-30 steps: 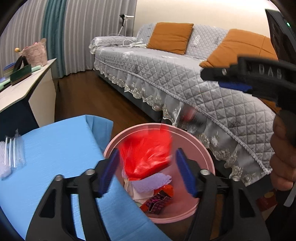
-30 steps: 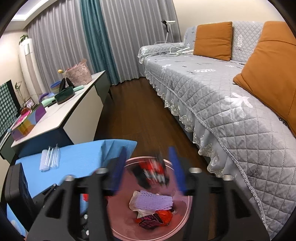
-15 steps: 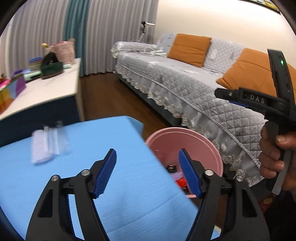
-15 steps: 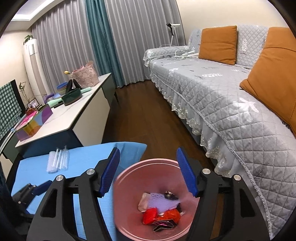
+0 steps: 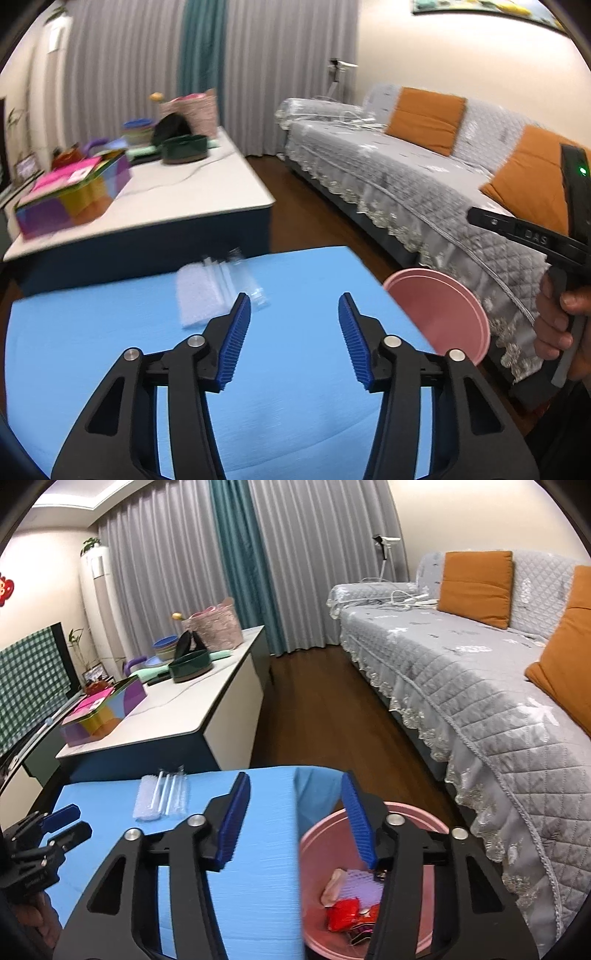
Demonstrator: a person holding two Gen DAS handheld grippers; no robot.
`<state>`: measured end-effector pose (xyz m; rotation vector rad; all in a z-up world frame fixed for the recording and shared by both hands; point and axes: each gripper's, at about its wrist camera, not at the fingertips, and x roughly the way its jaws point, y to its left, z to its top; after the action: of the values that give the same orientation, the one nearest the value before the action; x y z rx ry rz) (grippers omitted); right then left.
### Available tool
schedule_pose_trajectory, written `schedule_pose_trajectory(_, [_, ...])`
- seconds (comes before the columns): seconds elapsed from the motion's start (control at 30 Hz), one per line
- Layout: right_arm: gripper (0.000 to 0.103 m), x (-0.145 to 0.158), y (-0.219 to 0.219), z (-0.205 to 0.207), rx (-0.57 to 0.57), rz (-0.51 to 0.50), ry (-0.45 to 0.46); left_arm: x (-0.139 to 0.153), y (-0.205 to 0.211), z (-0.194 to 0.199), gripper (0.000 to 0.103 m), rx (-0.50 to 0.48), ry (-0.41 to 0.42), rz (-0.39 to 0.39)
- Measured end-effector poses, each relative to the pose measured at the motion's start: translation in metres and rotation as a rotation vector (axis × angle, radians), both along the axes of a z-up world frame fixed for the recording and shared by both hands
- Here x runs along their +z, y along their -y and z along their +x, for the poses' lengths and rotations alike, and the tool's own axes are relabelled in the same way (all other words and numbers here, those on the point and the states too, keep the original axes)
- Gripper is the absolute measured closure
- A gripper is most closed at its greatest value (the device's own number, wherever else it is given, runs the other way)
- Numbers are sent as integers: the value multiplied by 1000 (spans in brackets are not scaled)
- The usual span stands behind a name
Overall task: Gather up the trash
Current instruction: 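Move the left tool to the white foam net while the right tool approaches the clear straws, then close the left tool on the foam net while the right tool grasps the clear straws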
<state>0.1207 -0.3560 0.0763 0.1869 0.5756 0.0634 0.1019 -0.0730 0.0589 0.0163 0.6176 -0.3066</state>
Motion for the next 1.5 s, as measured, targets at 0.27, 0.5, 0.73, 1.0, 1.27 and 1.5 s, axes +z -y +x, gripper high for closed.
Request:
schedule_pose_trajectory(0.27, [88,-3,-26,10,40,1,8,-31,-45,5,77,135,-57,-36])
schedule_pose_trajectory(0.5, [93,-13,-47,23,81,25,-5,-37,-91,14,86,265,-66,-79])
schedule_pose_trajectory(0.73, [93,-35,-78,46,132,49,-47,-42,-111,21,86,317,-66,-101])
schedule_pose_trajectory(1.0, [91,-64,-128,80,192,84,-94,-51,-121,30,86,338,-76,-111])
schedule_pose_trajectory(1.27, [86,-96,-168,124,243,125,-183,-67,-114,50,86,320,-84,-90])
schedule_pose_trajectory(1.5, [61,-120,-189,151,277,106,-250,-80,-107,78,86,295,-101,-117])
